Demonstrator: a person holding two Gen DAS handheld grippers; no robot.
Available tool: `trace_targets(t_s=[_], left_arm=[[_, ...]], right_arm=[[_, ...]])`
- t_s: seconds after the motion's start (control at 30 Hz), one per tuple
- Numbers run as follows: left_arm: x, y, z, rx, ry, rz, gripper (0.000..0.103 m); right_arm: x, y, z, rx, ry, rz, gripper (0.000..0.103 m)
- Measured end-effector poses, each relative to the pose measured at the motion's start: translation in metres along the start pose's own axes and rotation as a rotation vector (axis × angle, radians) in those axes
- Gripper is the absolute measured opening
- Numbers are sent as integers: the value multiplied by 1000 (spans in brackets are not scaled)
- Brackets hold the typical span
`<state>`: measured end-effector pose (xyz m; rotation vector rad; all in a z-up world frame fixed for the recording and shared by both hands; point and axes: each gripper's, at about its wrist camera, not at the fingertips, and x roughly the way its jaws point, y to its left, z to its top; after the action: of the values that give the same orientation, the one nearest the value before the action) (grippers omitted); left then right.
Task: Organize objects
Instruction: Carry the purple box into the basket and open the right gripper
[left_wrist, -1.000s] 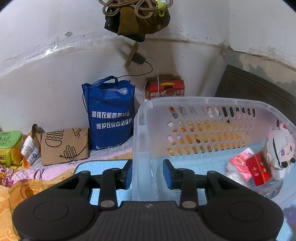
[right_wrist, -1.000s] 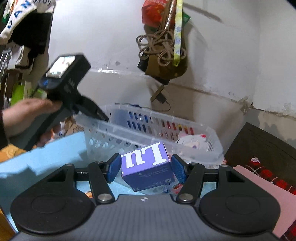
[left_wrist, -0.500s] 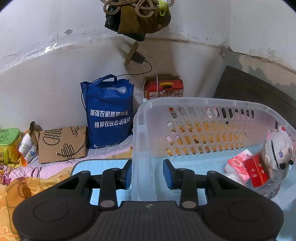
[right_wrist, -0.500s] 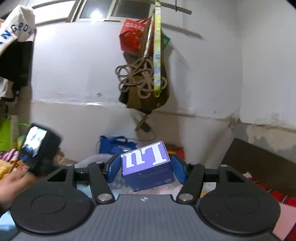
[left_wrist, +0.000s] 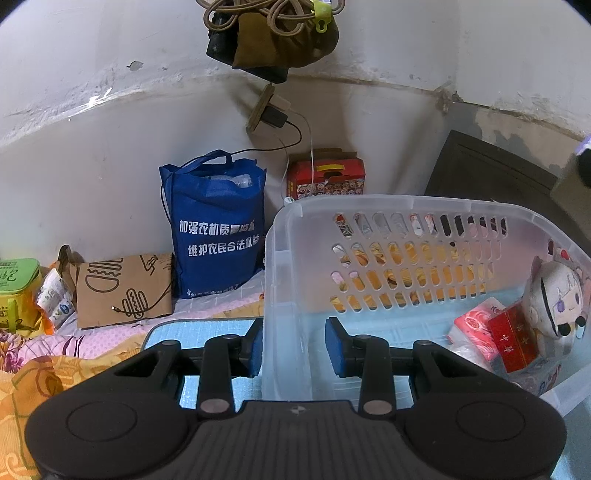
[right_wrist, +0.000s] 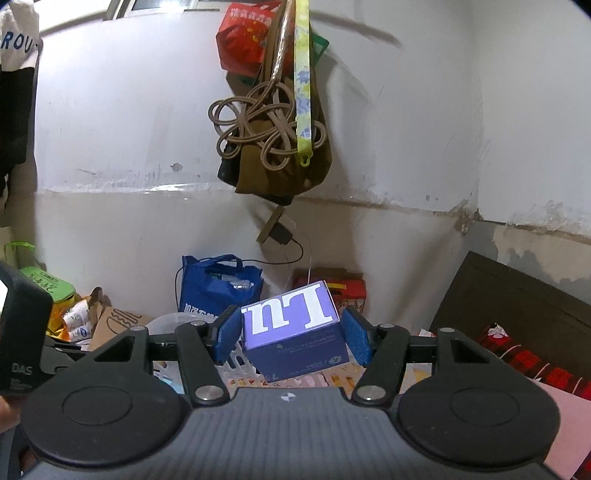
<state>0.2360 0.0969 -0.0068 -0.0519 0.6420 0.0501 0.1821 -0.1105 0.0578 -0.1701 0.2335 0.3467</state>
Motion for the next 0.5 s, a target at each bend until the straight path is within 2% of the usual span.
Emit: trace_targets(t_s=[0.1,0.17,0.2,0.27,0.4,0.5], left_arm=[[0,-1,0,1,-1,0,39],[0,-1,0,2,-1,1,39],[0,-1,0,2,-1,1,39],[0,-1,0,1,-1,0,39],[0,-2,0,3,-2,4,39],[0,-3,0,2,-2,2,39]], right_arm=[[10,0,-1,7,12,-4,65],[19,0,-3,5,36,-7,84],[23,0,-5,9,41,-21,101],[24,-1,-8,16,22,-45,103],[26,1,-13,12,73,-108,103],[21,2,-19,-7,80,-143,103]])
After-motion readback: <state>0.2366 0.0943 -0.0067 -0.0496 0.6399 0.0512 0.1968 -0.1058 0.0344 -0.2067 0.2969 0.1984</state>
